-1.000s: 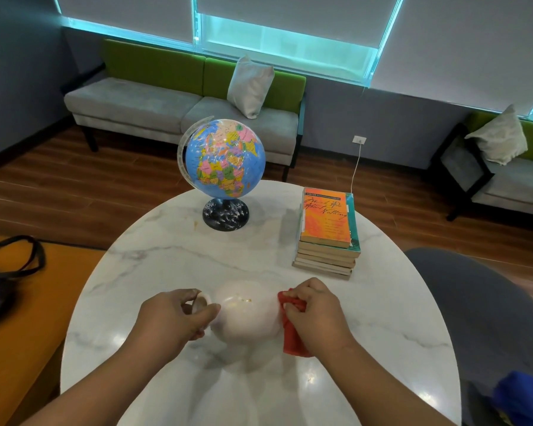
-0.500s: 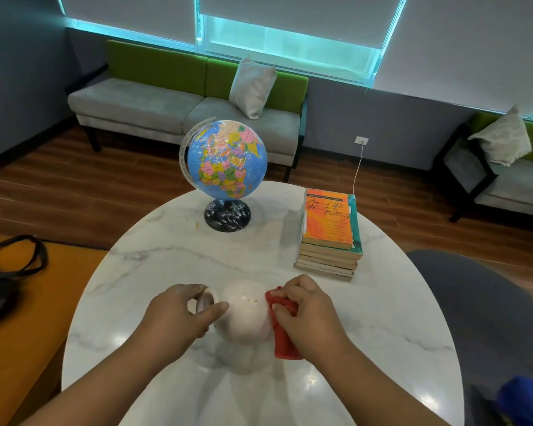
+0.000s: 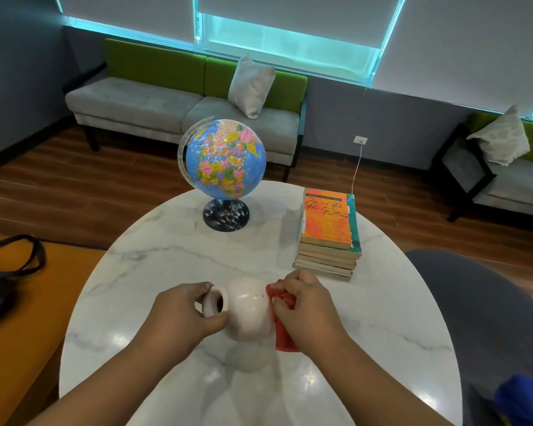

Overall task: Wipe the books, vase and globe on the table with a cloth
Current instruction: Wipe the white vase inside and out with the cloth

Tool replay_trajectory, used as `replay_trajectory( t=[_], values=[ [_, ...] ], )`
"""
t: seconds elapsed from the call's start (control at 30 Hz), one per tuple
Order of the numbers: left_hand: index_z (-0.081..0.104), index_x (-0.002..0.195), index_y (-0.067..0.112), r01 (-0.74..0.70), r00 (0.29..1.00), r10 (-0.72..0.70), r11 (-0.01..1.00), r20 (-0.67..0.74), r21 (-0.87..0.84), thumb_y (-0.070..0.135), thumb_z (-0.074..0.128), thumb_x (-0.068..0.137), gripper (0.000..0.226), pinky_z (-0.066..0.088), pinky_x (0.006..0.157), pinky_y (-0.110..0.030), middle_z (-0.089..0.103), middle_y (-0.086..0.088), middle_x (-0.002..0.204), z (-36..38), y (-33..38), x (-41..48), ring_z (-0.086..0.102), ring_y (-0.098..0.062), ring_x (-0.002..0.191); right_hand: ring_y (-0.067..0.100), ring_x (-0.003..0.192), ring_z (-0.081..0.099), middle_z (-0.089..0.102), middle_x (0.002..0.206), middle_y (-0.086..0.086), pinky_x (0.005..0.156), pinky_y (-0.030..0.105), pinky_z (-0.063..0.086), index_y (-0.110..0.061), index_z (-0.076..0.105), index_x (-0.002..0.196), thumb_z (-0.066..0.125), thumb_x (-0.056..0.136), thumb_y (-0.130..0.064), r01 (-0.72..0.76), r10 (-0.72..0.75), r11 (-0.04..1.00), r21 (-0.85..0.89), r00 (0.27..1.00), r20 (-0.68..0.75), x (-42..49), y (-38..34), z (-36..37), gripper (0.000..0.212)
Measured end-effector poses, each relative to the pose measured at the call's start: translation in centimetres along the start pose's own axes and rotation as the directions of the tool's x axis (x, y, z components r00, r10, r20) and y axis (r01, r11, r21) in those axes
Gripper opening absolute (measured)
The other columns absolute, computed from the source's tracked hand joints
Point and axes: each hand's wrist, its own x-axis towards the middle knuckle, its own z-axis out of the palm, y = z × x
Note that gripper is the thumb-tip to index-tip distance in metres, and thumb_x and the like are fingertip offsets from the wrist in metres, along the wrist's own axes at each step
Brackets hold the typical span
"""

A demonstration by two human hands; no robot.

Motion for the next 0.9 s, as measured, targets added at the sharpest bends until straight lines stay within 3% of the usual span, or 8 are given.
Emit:
replay_trajectory(
  t=[0.1, 0.27, 0.4, 0.5, 0.57, 0.7, 0.8, 0.9],
  values=[
    [0.070, 0.104, 0.016, -0.010, 1.000, 0.010, 1.000, 0.004, 0.017, 0.034, 0.081, 0.069, 0.041, 0.043, 0.063, -0.010, 0.057, 0.023, 0.079, -0.1, 0.1, 0.1, 0.063, -0.004, 0.071, 0.000, 0.100, 0.049, 0.048, 0.102, -0.017, 0.085, 0.004, 0.035, -0.027, 0.072, 0.106, 0.063, 0.089, -0.018, 0.071, -0.071, 0.997, -0.007, 0.997, 0.028, -0.1, -0.5, 0.2, 0.022],
    [0.067, 0.091, 0.026, -0.018, 1.000, 0.017, 1.000, 0.013, 0.015, 0.035, 0.083, 0.068, 0.029, 0.046, 0.068, -0.016, 0.057, 0.020, 0.077, -0.1, 0.4, -0.1, 0.063, -0.007, 0.074, 0.000, 0.093, 0.048, 0.047, 0.100, -0.017, 0.078, -0.001, 0.034, -0.025, 0.072, 0.105, 0.062, 0.089, -0.016, 0.015, -0.015, 1.000, -0.026, 1.000, -0.007, 0.2, -0.2, -0.4, 0.021],
    [0.046, 0.069, 0.042, -0.039, 0.999, 0.038, 0.999, 0.030, 0.031, 0.036, 0.082, 0.068, 0.037, 0.049, 0.071, -0.022, 0.059, 0.014, 0.079, -0.4, 0.6, 0.0, 0.064, -0.009, 0.074, 0.002, 0.100, 0.048, 0.048, 0.102, -0.017, 0.086, 0.003, 0.034, -0.027, 0.072, 0.107, 0.063, 0.089, -0.020, 0.115, -0.114, 0.993, -0.030, 0.993, 0.043, -0.4, -0.8, -0.1, 0.022],
    [0.066, 0.081, 0.028, -0.030, 1.000, 0.029, 1.000, 0.004, 0.010, 0.035, 0.083, 0.067, 0.022, 0.049, 0.070, -0.023, 0.059, 0.015, 0.078, -0.1, 0.4, 0.0, 0.064, -0.009, 0.074, 0.002, 0.097, 0.047, 0.048, 0.103, -0.015, 0.082, 0.001, 0.033, -0.026, 0.072, 0.107, 0.063, 0.089, -0.019, 0.048, -0.047, 0.998, -0.041, 0.999, 0.010, 0.3, -0.3, -0.6, 0.022],
    [0.071, 0.095, 0.016, -0.042, 0.999, 0.042, 0.999, -0.002, 0.017, 0.037, 0.083, 0.067, 0.037, 0.049, 0.071, -0.023, 0.062, 0.013, 0.082, 0.2, 0.5, 0.1, 0.063, -0.010, 0.075, 0.003, 0.100, 0.047, 0.048, 0.104, -0.015, 0.087, 0.006, 0.036, -0.026, 0.071, 0.108, 0.062, 0.089, -0.020, 0.061, -0.061, 0.995, -0.076, 0.998, 0.007, 0.4, -0.5, -0.7, 0.022],
    [0.071, 0.100, 0.016, -0.056, 0.998, 0.056, 0.998, 0.002, 0.016, 0.052, 0.074, 0.056, 0.057, 0.046, 0.068, -0.019, 0.064, 0.009, 0.087, 0.2, 0.7, 0.3, 0.062, -0.009, 0.074, 0.002, 0.104, 0.042, 0.045, 0.104, -0.019, 0.082, 0.011, 0.043, -0.029, 0.070, 0.110, 0.061, 0.090, -0.021, 0.221, -0.210, 0.969, -0.111, 0.972, 0.104, -0.2, -1.7, -0.6, 0.023],
    [0.070, 0.109, 0.019, -0.059, 0.998, 0.059, 0.998, -0.009, 0.018, 0.043, 0.082, 0.065, 0.052, 0.041, 0.064, -0.009, 0.059, 0.014, 0.087, 0.3, 0.5, 0.2, 0.061, -0.006, 0.076, 0.004, 0.104, 0.041, 0.042, 0.103, -0.019, 0.085, 0.007, 0.032, -0.029, 0.069, 0.113, 0.059, 0.092, -0.021, 0.180, -0.166, 0.969, -0.167, 0.982, 0.093, 0.6, -1.2, -1.4, 0.025],
    [0.070, 0.109, 0.019, -0.086, 0.996, 0.087, 0.996, -0.015, 0.027, 0.039, 0.082, 0.067, 0.048, 0.041, 0.065, -0.010, 0.059, 0.014, 0.087, 0.5, 0.6, 0.2, 0.061, -0.007, 0.075, 0.010, 0.107, 0.042, 0.045, 0.105, -0.016, 0.092, 0.023, 0.043, -0.026, 0.070, 0.113, 0.059, 0.091, -0.021, 0.210, -0.193, 0.957, -0.199, 0.976, 0.103, 0.8, -1.6, -1.6, 0.025]
  ],
)
